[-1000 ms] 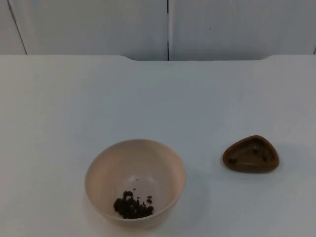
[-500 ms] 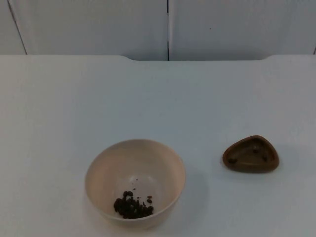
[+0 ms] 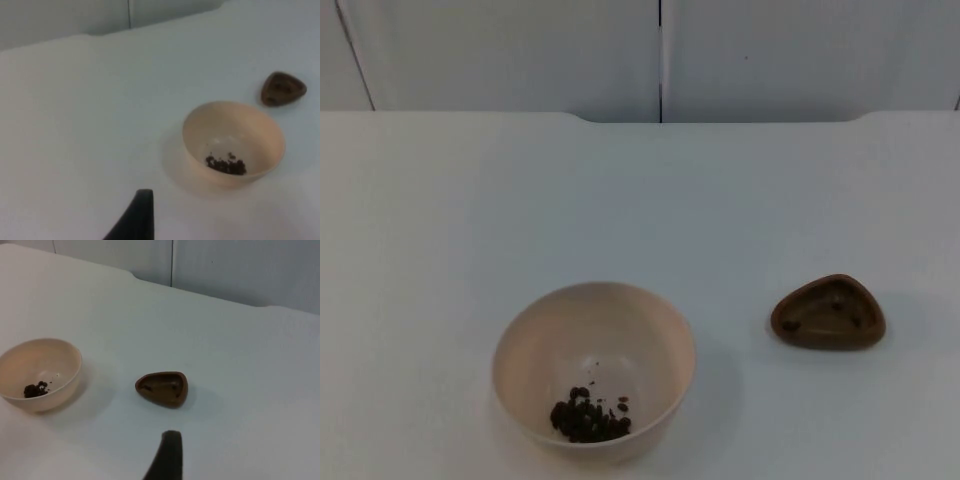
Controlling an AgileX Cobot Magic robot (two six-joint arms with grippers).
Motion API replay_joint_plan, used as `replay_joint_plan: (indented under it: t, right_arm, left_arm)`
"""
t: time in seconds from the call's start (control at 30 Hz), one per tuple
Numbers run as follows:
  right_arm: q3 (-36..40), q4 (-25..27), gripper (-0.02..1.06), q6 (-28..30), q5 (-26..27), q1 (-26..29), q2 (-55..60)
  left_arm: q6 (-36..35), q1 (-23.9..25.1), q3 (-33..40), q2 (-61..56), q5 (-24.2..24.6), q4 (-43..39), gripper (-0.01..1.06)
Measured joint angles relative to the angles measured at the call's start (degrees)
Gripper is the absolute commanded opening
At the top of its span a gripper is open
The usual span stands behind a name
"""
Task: Pick up the bowl with the left hand and pour the coffee beans from the cup into the bowl with the right hand.
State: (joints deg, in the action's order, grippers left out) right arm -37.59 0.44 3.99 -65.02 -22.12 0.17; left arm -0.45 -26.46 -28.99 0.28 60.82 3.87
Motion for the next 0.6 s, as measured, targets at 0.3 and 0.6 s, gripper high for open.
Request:
replay_joint_plan:
  t: [0.3,0.6]
  right_arm:
    - [0.0,0.0,0.73,0.5,-0.3,0.0,0.0]
    - [0.2,-0.1,0.73,0.5,-3.1,0.0,0.0]
  left_arm:
    - [0.0,0.0,0.4,0.0,0.4,0.0,1.03]
    - [-0.1,0.0,0.4,0.0,0.4,0.0,1.03]
